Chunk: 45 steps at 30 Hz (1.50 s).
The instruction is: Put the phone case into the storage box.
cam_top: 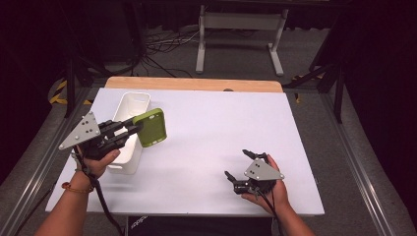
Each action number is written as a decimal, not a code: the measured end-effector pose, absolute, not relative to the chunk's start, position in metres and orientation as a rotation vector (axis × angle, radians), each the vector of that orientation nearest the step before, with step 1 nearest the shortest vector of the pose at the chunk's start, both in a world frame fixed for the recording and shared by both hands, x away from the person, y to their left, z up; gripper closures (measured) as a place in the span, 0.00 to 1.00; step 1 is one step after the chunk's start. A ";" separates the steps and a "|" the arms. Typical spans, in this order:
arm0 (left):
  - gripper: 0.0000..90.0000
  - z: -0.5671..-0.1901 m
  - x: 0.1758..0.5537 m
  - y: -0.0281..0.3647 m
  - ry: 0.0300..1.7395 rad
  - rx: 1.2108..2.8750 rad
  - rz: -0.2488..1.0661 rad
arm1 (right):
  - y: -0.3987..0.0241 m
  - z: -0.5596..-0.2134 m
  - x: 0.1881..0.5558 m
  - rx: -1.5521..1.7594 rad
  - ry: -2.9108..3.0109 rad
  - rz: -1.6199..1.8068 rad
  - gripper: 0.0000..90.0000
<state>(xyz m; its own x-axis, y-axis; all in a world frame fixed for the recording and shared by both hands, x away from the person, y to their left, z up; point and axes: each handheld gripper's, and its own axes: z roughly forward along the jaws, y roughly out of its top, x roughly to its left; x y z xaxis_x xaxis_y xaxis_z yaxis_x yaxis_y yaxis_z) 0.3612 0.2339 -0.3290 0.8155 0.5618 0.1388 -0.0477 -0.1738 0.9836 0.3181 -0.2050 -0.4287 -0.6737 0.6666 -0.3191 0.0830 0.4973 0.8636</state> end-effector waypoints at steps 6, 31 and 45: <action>0.86 -0.327 0.361 0.241 0.415 1.658 0.578 | -0.205 -0.428 0.318 0.614 2.093 1.166 0.16; 0.86 -0.320 0.365 0.271 0.461 1.647 0.643 | -0.205 -0.429 0.319 0.613 2.097 1.166 0.16; 0.86 -0.323 0.385 0.292 0.527 1.625 0.636 | -0.204 -0.430 0.320 0.617 2.100 1.164 0.16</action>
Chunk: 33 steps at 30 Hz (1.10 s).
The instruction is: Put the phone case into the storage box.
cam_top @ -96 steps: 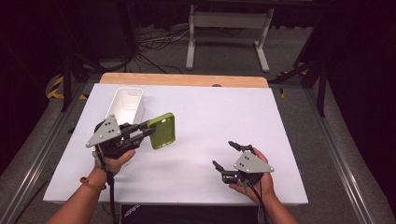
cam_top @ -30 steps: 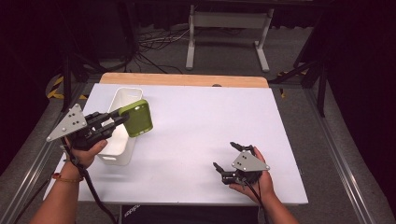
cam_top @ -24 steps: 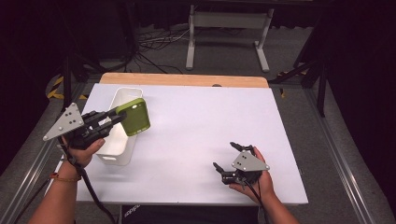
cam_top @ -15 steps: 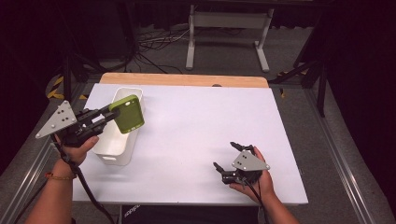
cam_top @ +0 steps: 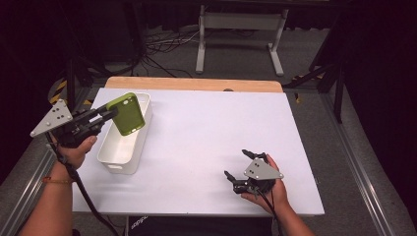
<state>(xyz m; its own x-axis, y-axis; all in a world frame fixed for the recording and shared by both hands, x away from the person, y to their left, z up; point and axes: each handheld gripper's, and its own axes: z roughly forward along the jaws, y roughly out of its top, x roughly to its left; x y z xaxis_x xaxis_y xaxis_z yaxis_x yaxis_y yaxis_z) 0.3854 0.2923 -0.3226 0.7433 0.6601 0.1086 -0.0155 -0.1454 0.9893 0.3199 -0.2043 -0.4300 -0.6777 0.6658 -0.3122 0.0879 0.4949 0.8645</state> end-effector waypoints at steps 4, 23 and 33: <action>0.86 -0.322 0.395 0.299 0.552 1.622 0.647 | -0.205 -0.431 0.322 0.629 2.101 1.164 0.16; 0.86 -0.343 0.466 0.308 0.626 1.718 0.596 | -0.202 -0.437 0.326 0.636 2.132 1.147 0.16; 0.86 -0.367 0.507 0.297 0.660 1.776 0.580 | -0.202 -0.440 0.328 0.644 2.144 1.129 0.16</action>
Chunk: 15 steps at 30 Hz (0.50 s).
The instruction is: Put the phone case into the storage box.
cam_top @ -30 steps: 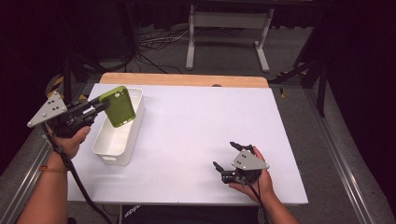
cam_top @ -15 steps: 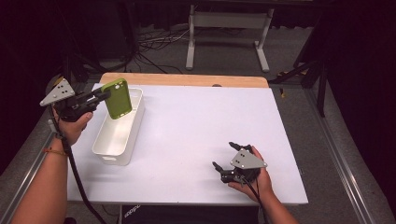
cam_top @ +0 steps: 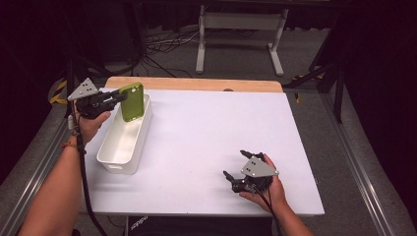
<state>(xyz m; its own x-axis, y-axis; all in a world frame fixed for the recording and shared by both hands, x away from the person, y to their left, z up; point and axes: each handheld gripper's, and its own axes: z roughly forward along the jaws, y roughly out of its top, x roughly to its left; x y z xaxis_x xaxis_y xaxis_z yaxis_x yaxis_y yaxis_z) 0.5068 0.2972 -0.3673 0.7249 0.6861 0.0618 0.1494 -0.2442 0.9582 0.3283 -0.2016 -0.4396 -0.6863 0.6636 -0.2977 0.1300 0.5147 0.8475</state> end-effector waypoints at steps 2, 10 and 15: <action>0.86 -0.369 0.510 0.297 0.659 1.786 0.574 | -0.202 -0.440 0.328 0.646 2.145 1.129 0.16; 0.86 -0.381 0.525 0.294 0.666 1.806 0.588 | -0.202 -0.441 0.330 0.653 2.151 1.122 0.16; 0.86 -0.386 0.533 0.291 0.661 1.817 0.578 | -0.202 -0.442 0.329 0.657 2.153 1.118 0.16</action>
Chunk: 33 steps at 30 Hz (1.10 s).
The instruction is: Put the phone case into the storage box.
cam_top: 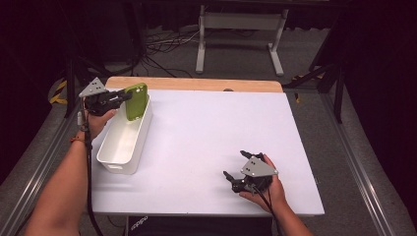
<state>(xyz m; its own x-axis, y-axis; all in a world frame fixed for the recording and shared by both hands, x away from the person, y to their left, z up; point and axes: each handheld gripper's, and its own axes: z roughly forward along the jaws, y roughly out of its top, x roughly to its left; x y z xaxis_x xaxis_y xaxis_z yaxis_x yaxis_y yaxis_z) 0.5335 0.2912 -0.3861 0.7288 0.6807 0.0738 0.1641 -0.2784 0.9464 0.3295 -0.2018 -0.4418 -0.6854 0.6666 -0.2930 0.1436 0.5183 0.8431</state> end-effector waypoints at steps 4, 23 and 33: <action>0.86 -0.391 0.539 0.289 0.665 1.813 0.579 | -0.203 -0.441 0.329 0.660 2.153 1.122 0.17; 0.74 -0.397 0.554 0.296 0.854 1.846 0.751 | -0.202 -0.436 0.324 0.641 2.143 1.146 0.18; 0.68 -0.403 0.558 0.295 0.926 1.784 0.760 | -0.201 -0.438 0.326 0.629 2.183 1.143 0.18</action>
<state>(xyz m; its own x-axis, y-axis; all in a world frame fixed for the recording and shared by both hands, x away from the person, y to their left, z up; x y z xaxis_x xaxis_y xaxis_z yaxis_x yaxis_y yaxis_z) 0.5583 0.2945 -0.4029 0.5194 0.8494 0.0931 0.2567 -0.2590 0.9311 0.3256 -0.2007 -0.4382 -0.7146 0.6408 -0.2805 0.1345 0.5194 0.8439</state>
